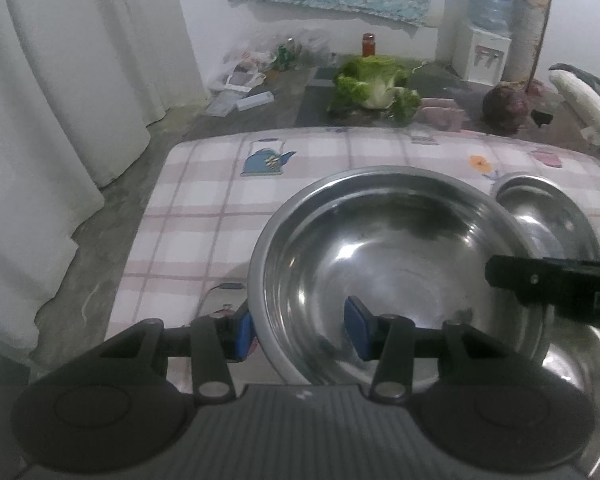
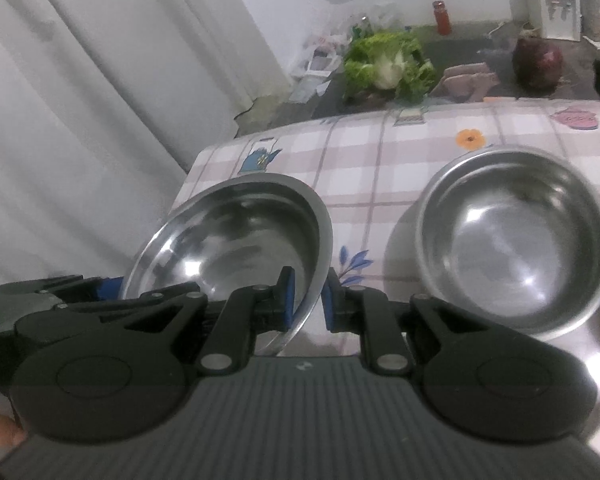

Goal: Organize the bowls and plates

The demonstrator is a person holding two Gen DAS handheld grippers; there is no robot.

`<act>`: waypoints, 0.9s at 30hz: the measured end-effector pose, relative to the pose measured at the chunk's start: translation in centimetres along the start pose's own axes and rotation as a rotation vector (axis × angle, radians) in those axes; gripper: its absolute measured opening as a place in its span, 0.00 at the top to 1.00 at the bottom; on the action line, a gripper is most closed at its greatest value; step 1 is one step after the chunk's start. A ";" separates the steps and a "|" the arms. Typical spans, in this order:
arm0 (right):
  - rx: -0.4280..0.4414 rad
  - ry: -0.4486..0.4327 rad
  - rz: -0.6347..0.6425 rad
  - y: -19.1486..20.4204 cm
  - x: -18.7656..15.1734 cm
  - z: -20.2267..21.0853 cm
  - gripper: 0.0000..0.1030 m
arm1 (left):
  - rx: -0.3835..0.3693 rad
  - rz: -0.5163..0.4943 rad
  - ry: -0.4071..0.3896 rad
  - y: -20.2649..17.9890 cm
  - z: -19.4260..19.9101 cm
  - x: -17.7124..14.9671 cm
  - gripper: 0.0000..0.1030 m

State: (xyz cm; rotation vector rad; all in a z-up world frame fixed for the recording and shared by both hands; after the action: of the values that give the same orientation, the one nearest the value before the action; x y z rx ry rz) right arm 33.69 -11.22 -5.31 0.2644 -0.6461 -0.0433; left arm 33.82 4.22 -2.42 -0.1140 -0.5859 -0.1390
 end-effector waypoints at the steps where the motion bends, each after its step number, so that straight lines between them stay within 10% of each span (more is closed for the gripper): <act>1: -0.005 -0.007 -0.007 -0.5 0.1 0.4 0.86 | -0.001 -0.007 -0.002 -0.6 0.0 0.1 0.54; 27: -0.114 -0.109 -0.185 -18.8 2.5 5.6 0.84 | -0.114 -0.228 0.012 -18.1 -4.9 4.5 0.54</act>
State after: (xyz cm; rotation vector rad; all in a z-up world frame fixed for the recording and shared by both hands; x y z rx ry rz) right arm 33.11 -31.00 -4.38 0.2122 -0.7233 -0.2723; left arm 37.26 -14.74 -2.75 -0.1562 -0.5777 -0.3940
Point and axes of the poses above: each gripper's, at about its wrist camera, not at the fingertips, and z roughly against the way its jaws point, y to its left, x to its top, the point moved 3 cm from there along -z, roughly the way its jaws point, and after that the axes turned 12 degrees about -x, right-handed, at the moved point
